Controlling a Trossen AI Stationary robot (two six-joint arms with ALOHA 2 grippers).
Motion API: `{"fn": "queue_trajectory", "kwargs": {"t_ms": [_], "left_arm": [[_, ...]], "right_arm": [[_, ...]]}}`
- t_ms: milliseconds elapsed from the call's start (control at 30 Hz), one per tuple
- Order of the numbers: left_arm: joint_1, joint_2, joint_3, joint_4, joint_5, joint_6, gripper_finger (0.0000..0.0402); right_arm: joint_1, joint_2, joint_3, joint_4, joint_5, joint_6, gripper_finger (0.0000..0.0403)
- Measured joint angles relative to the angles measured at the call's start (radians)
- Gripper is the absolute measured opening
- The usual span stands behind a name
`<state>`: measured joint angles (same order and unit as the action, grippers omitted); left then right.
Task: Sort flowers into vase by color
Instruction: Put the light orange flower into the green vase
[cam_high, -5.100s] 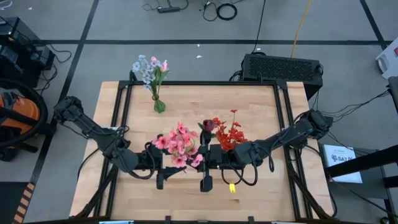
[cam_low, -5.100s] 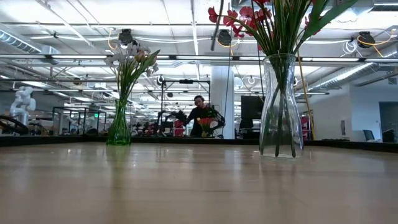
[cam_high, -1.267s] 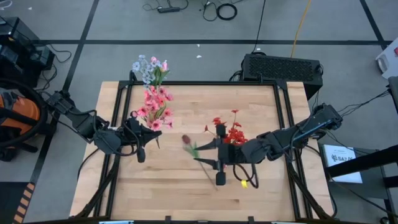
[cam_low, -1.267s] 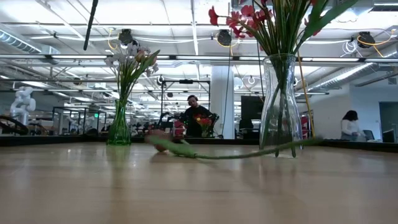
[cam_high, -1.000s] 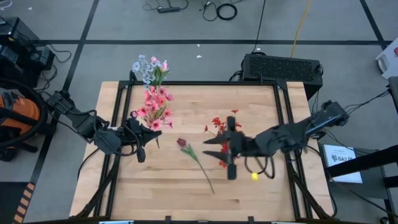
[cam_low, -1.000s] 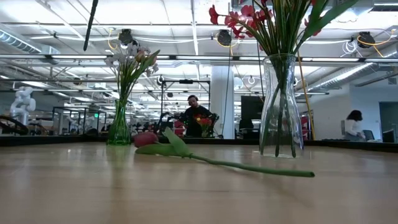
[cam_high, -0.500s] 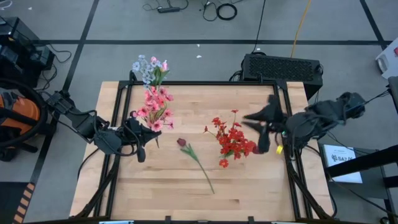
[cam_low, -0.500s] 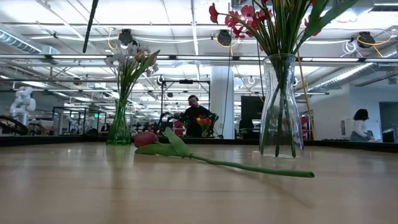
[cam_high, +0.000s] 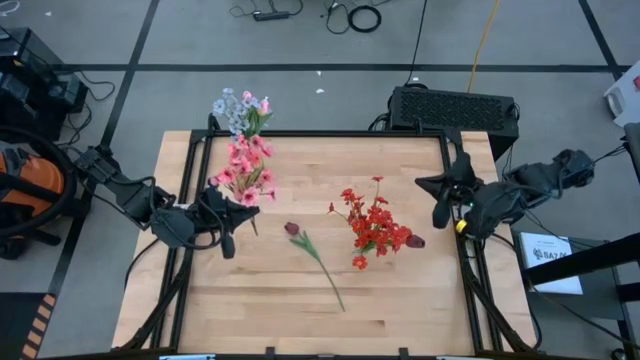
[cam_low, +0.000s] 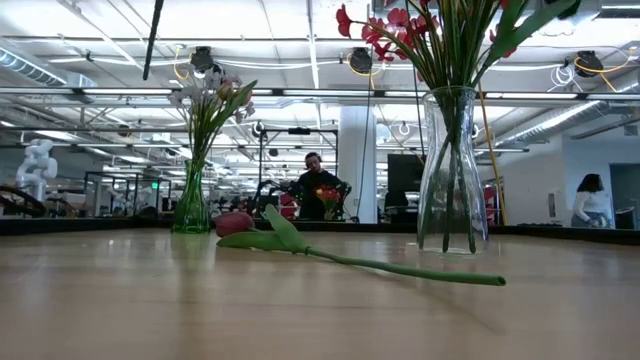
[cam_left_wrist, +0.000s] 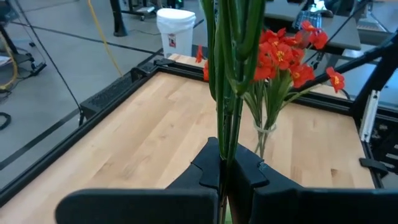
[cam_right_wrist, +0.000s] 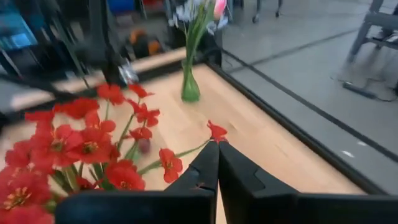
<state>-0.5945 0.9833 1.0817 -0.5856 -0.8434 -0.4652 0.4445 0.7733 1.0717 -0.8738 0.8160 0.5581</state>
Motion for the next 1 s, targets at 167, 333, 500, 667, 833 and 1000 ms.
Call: {"fn": "queue_trajectory", "kwargs": {"t_ms": [167, 333, 500, 667, 833, 1000], "left_arm": [[0.025, 0.007, 0.000, 0.001, -0.024, 0.001, 0.0010], [0.080, 0.018, -0.071, 0.113, -0.012, 0.007, 0.0010], [0.161, 0.015, -0.232, 0.360, 0.025, 0.084, 0.0010], [0.261, -0.032, -0.361, 0.466, 0.028, 0.105, 0.0010], [0.388, -0.170, -0.467, 0.487, 0.065, 0.118, 0.0010], [0.543, -0.331, -0.560, 0.533, 0.170, 0.238, 0.0010]], "right_arm": [[-0.046, -0.217, -0.276, 0.334, -0.008, -0.110, 0.0001], [-0.100, -0.366, -0.480, 0.528, -0.075, -0.150, 0.0001], [-0.130, -0.416, -0.603, 0.633, -0.117, -0.142, 0.0000], [-0.145, -0.414, -0.649, 0.633, -0.114, -0.120, 0.0000], [-0.145, -0.410, -0.655, 0.616, -0.111, -0.074, 0.0000], [-0.145, -0.410, -0.655, 0.616, -0.094, -0.072, 0.0000]]}}
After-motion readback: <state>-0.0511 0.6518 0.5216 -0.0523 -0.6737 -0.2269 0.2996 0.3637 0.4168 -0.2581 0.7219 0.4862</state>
